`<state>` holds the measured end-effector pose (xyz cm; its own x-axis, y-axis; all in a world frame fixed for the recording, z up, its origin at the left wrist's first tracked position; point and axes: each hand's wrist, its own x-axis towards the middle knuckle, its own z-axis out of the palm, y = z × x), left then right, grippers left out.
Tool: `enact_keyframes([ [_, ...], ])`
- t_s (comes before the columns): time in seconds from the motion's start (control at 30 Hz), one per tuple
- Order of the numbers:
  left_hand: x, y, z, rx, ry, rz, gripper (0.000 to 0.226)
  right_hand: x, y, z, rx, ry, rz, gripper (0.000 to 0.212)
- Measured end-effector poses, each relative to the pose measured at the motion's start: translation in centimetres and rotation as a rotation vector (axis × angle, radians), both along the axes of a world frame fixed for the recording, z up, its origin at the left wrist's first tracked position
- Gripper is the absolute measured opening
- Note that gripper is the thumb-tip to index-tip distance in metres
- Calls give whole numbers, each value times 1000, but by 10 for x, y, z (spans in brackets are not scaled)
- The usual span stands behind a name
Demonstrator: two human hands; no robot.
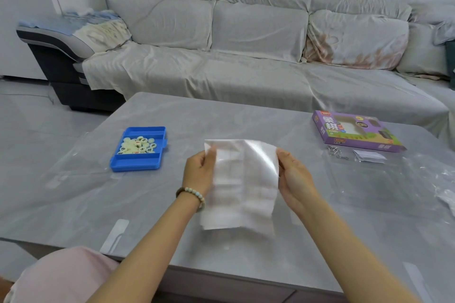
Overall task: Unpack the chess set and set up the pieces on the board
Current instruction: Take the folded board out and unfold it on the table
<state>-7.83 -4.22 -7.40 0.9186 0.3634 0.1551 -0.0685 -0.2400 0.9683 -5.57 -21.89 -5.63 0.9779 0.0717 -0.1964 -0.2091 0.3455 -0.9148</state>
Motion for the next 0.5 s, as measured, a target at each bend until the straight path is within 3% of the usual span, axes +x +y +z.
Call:
enact_keyframes([
  [0.13,5,18,-10,128,71,-72,43,2,-11,-8,-260,6,-19,17],
  [0.23,7,24,-17,95,94,44,39,-5,-9,-17,-282,52,193,33],
  [0.33,9,26,-22,70,131,184,25,-14,-11,-28,-354,122,388,36],
  [0.43,8,28,-36,103,241,153,62,-22,-14,-42,-495,153,405,32],
  [0.5,2,27,-51,402,285,86,81,-22,-16,-55,-664,95,313,30],
])
